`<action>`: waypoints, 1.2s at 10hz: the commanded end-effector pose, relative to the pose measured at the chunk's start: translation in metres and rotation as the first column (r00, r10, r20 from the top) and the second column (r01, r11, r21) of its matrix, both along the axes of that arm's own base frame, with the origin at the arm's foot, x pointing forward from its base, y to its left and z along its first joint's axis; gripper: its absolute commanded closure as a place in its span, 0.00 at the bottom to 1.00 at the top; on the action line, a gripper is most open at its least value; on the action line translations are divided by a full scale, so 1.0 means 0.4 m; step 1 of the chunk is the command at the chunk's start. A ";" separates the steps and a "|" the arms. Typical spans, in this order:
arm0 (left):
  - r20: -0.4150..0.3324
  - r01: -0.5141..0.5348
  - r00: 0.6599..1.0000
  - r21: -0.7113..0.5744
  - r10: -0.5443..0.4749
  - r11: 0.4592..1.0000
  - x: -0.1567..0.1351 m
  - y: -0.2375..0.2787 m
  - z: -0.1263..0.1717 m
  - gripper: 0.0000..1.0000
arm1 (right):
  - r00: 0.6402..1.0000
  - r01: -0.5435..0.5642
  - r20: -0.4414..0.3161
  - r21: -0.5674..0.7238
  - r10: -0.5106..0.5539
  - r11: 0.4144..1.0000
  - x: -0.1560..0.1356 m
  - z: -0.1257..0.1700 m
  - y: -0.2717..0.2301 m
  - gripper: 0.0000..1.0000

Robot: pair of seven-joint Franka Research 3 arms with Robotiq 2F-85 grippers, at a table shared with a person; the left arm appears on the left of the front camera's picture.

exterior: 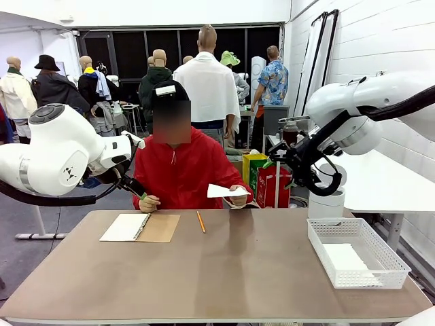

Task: Sort the paper based on its condition.
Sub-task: If a person hands you a paper, place it in the Organizing basket , and if it's crumpled, put it in the Trash can.

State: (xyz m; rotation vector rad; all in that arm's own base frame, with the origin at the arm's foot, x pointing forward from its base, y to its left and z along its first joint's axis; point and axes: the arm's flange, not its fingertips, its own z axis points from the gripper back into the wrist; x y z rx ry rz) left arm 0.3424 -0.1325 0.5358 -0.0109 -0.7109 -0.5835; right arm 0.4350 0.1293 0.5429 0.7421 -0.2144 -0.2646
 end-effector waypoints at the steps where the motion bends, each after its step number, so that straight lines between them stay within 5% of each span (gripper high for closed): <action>1: 0.004 0.003 1.000 -0.001 -0.003 1.000 0.000 0.000 0.001 0.00 | 0.998 0.020 -0.053 0.053 -0.017 0.998 0.041 -0.021 0.014 0.00; 6: 0.004 0.003 1.000 -0.001 -0.003 1.000 0.000 0.000 0.001 0.00 | 0.958 0.072 -0.285 0.310 0.021 0.948 0.172 -0.144 0.034 0.00; 12: 0.004 0.003 1.000 -0.001 -0.003 1.000 0.000 0.000 0.001 0.00 | 0.911 0.151 -0.406 0.497 0.075 0.855 0.249 -0.278 0.046 0.00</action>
